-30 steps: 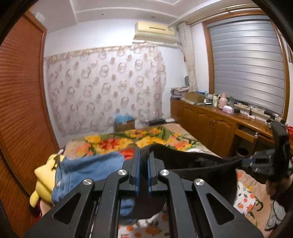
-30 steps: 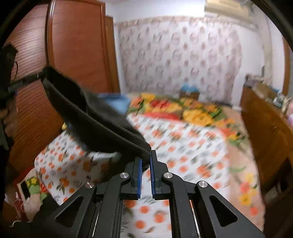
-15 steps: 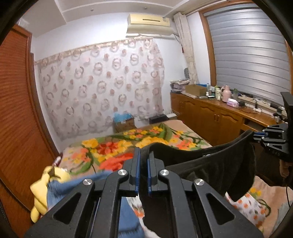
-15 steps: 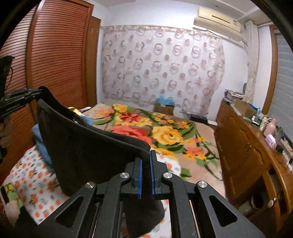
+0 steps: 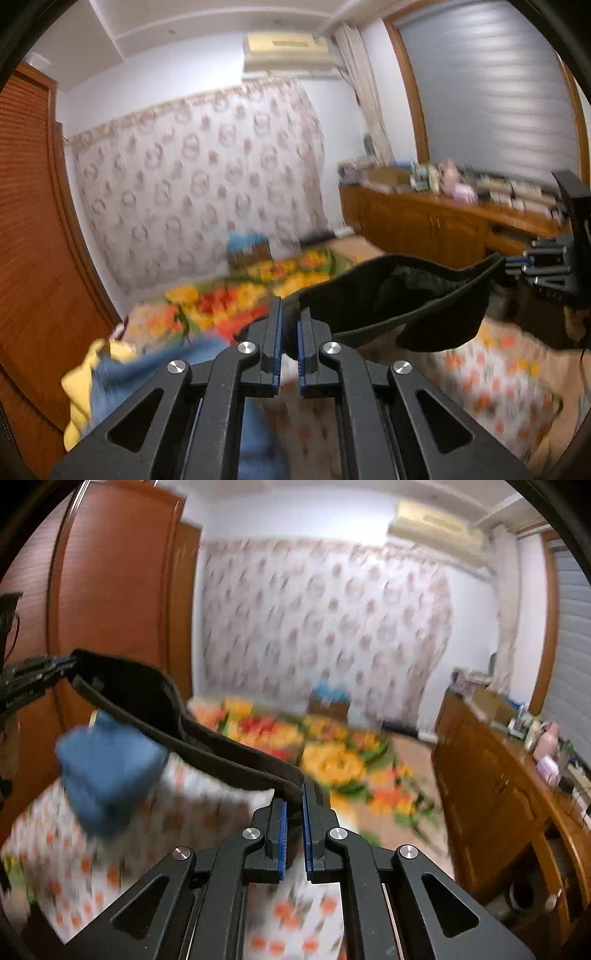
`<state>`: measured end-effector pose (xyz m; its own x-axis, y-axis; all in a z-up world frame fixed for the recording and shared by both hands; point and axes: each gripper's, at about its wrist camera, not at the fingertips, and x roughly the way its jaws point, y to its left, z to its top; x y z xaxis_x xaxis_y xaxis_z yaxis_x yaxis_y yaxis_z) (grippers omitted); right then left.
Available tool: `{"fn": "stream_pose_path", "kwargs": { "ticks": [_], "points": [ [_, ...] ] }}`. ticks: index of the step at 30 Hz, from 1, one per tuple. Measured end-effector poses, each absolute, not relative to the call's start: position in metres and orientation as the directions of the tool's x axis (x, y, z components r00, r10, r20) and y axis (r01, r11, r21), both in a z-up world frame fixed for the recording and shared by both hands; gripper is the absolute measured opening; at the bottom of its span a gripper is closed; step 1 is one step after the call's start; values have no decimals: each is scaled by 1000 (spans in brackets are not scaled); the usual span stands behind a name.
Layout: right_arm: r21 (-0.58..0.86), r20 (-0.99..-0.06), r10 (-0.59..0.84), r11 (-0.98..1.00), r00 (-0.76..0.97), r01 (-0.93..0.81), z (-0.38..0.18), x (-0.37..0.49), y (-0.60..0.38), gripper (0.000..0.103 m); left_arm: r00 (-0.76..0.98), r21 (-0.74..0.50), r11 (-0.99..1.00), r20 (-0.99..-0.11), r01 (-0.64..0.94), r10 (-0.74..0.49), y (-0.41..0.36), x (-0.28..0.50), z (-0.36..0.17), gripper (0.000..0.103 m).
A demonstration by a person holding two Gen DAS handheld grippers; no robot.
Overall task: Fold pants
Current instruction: 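Lay the dark pants flat on the sheet with both grippers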
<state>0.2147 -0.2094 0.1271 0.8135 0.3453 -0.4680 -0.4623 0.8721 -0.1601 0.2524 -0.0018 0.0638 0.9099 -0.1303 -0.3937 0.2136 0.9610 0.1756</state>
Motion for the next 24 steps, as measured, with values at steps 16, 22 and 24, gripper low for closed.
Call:
{"fn": "stream_pose_path", "kwargs": {
  "ticks": [16, 22, 24],
  "points": [
    [60, -668, 431, 844, 607, -532, -1, 154, -219, 24, 822, 45, 989, -563, 139, -90, 27, 177, -76, 7],
    [95, -657, 418, 872, 628, -481, 4, 163, -269, 29, 815, 5, 991, -569, 134, -107, 38, 170, -92, 7],
    [113, -645, 413, 884, 643, -454, 4, 169, -276, 29, 822, 24, 991, -561, 134, -98, 34, 169, -93, 7]
  ]
}}
